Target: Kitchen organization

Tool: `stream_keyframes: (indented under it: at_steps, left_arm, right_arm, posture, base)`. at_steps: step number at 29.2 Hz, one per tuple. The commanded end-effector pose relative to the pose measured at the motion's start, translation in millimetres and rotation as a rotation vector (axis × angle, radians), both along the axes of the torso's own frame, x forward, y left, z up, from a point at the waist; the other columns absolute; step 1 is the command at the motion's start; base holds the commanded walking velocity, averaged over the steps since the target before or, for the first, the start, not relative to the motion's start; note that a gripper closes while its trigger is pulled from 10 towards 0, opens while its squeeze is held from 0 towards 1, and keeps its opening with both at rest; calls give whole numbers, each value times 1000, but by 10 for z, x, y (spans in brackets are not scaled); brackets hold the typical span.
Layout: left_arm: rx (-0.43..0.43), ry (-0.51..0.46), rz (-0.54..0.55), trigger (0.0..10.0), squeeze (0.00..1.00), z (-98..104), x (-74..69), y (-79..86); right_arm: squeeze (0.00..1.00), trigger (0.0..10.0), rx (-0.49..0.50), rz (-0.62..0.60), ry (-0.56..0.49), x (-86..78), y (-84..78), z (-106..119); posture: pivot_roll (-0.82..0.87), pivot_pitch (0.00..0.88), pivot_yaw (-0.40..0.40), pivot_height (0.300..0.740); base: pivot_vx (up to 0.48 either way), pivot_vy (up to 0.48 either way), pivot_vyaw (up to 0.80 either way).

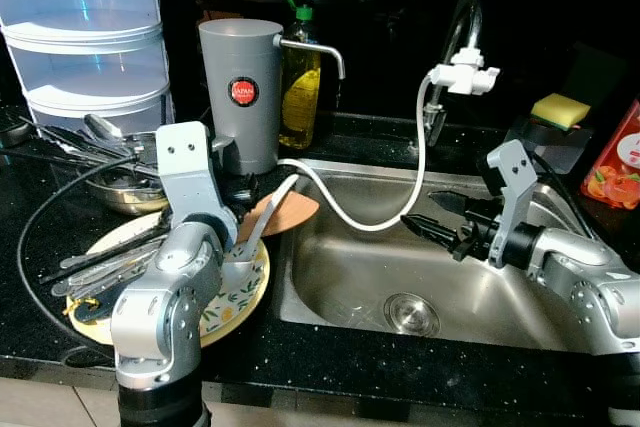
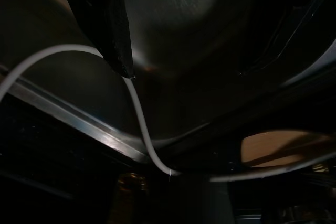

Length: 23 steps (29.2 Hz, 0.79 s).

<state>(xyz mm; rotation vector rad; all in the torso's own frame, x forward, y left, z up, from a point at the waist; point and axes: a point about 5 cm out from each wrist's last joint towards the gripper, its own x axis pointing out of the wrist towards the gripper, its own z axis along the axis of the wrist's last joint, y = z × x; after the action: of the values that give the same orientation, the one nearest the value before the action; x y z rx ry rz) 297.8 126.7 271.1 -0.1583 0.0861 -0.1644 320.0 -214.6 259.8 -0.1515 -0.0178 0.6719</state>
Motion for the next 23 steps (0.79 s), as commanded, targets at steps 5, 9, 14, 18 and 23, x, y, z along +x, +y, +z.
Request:
stream_keyframes:
  at_steps: [5,9,14,18,23]
  left_arm:
    - [134,10,-133,10000,0,20,-72,134]
    - [200,-35,-214,10000,0,68,-146,89]
    - [131,58,-243,10000,0,-77,-196,11]
    - [149,62,-267,10000,0,-109,-204,-11]
    - [99,56,-311,10000,0,-102,-102,-73]
  right_arm:
    - [0,10000,-6,-14,3,-30,-39,-23]
    - [0,10000,-3,-15,3,-28,-28,-27]
    - [0,10000,1,-11,4,-32,-16,-38]
    - [0,10000,1,-11,4,-26,-14,-37]
    - [0,10000,1,-3,1,-4,15,-32]
  posture:
    - [49,64,-44,740]
    - [50,63,-40,740]
    - [52,61,-42,740]
    - [51,61,-44,740]
    - [52,58,-48,740]
  base:
    - [0,0,0]
    - [0,0,0]
    - [0,0,0]
    - [0,0,0]
    - [0,0,0]
